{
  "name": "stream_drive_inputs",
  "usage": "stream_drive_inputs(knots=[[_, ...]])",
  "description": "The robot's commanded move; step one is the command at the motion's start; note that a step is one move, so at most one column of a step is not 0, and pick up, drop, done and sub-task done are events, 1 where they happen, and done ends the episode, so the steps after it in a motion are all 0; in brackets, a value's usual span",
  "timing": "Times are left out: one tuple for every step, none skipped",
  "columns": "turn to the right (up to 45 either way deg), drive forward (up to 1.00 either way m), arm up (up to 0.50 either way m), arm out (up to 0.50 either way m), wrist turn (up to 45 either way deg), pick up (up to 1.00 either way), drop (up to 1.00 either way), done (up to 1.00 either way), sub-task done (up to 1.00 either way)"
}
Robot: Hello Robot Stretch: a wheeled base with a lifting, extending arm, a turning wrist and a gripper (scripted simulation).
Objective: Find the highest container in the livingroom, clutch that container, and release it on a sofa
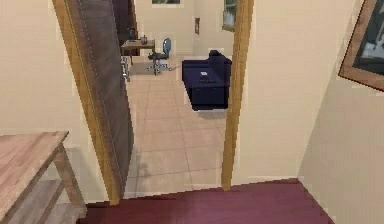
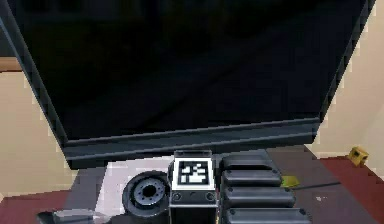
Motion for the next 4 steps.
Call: stream_drive_inputs(knots=[[0.0, 0.0, 0.0, 0.0, 45.0, 0.0, 0.0, 0.0, 0.0], [0.0, 0.0, 0.0, 0.0, 15.0, 0.0, 0.0, 0.0, 0.0], [0.0, 0.0, -0.12, 0.0, 0.0, 0.0, 0.0, 0.0, 0.0], [0.0, 0.0, 0.0, 0.0, 0.0, 1.0, 0.0, 0.0, 0.0]])
